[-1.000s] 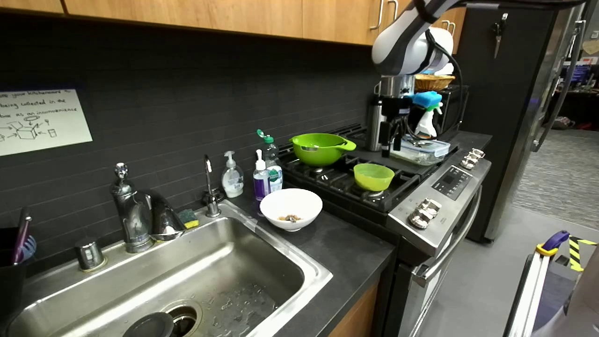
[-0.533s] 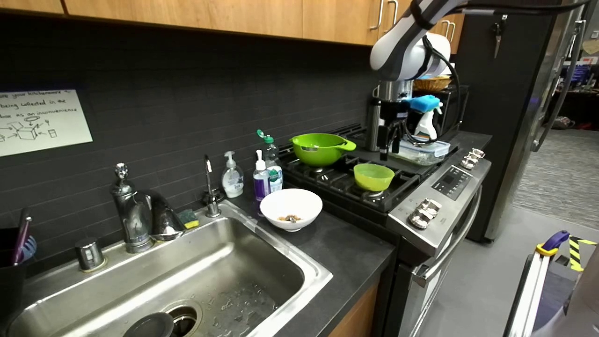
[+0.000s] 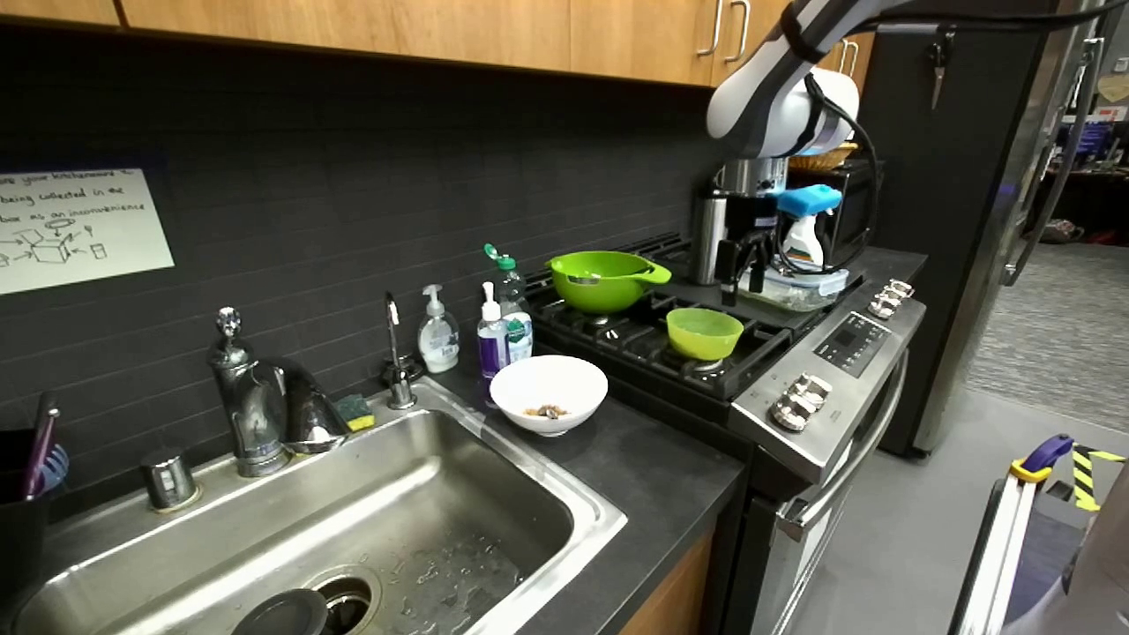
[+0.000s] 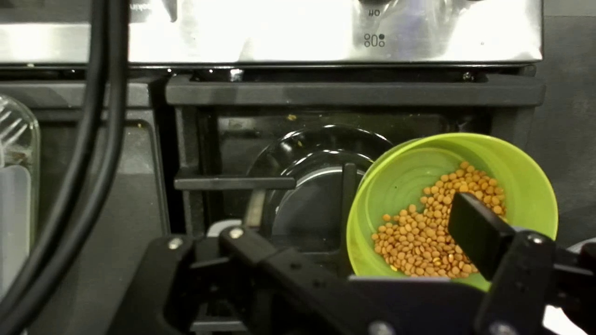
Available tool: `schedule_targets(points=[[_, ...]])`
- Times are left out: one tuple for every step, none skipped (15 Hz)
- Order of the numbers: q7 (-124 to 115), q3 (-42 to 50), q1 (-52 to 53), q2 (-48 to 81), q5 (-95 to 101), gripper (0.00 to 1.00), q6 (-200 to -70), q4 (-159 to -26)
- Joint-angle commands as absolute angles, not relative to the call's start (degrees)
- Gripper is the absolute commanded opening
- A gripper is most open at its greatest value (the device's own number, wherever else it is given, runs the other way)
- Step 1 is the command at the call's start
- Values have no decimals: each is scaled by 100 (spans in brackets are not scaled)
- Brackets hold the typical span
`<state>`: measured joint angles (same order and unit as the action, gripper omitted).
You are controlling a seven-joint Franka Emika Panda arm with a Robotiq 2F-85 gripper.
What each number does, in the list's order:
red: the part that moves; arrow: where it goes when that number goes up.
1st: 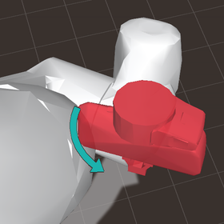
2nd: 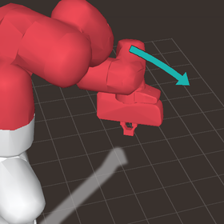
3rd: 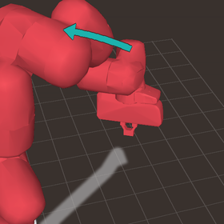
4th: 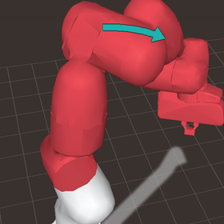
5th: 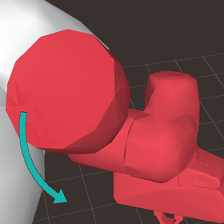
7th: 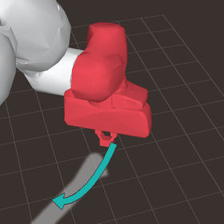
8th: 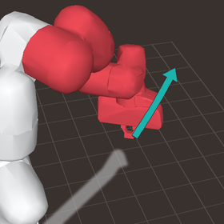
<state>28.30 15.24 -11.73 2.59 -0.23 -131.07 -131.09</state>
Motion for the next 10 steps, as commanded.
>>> schedule_targets(points=[[2763, 1459, -1303, 203, -66, 100, -13213, -13211], [2766, 1458, -1312, 201, -63, 100, -13213, -13212], [2762, 1457, -1316, 209, -45, 100, -13233, -13207], [2774, 1456, -1320, 202, -53, 100, -13231, -13211], [2780, 1456, -1323, 196, -47, 100, -13243, -13218], [2782, 1457, -1326, 199, -50, 100, -13244, -13216], [2788, 1457, -1327, 193, -45, 100, -13234, -13218], [2801, 1458, -1328, 186, -28, 100, -13221, -13221], [2853, 1456, -1330, 167, -46, 100, -13156, -13219], [2872, 1455, -1331, 147, -83, 100, -13111, -13223]])
